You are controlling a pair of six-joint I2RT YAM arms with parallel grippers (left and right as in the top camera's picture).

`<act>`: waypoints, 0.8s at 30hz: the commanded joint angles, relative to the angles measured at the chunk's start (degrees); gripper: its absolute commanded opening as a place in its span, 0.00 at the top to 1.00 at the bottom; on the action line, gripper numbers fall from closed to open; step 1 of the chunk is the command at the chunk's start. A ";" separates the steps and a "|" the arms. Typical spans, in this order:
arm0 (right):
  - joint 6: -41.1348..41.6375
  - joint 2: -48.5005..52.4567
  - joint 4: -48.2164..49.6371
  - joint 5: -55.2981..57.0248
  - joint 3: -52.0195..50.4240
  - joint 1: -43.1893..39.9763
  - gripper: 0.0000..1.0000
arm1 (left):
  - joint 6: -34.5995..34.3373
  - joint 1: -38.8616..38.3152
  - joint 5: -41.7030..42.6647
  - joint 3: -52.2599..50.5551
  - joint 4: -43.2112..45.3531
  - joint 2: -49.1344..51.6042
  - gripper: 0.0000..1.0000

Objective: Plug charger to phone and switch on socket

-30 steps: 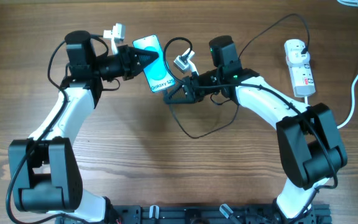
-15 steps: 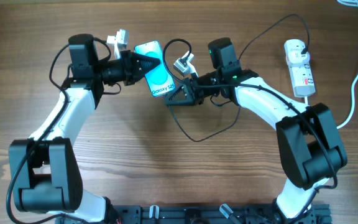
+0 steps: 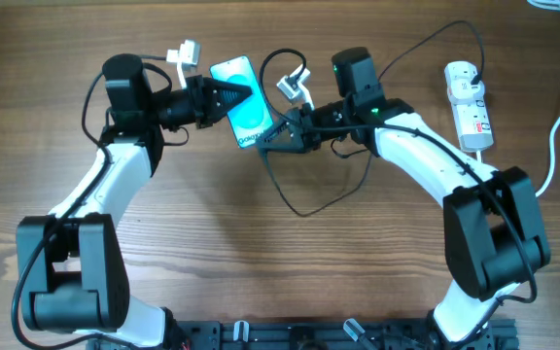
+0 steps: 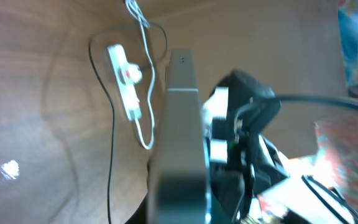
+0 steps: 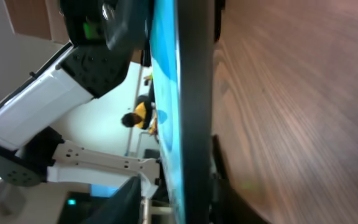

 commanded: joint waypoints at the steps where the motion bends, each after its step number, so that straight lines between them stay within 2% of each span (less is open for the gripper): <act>1: -7.65 -1.77 -4.13 6.73 1.46 -1.86 0.51 | -1.97 0.94 5.03 -0.52 0.22 -0.22 0.96; 3: -10.80 -1.77 -8.70 14.05 1.46 -3.02 0.48 | -1.95 1.44 5.49 -0.52 -0.33 -0.22 0.96; 6: -15.58 -1.77 -14.75 22.82 1.49 -5.20 0.48 | 0.22 1.38 5.84 -0.52 -2.32 -0.20 0.96; 9: -17.29 -2.32 -17.33 23.06 1.57 -7.65 0.48 | 8.26 0.24 4.17 -0.52 -10.47 -0.17 0.96; 14: -18.91 -7.93 -22.88 25.88 1.60 -13.60 0.46 | 21.09 -3.85 -3.32 -0.52 -25.46 0.35 0.96; 20: -21.11 -19.78 -33.94 39.78 1.57 -17.44 0.46 | 28.28 -11.02 -10.67 -0.52 -26.38 2.21 0.96; 24: -21.88 -29.46 -38.99 46.69 1.57 -17.44 0.46 | 30.29 -13.40 -13.46 -0.50 -25.64 8.74 0.96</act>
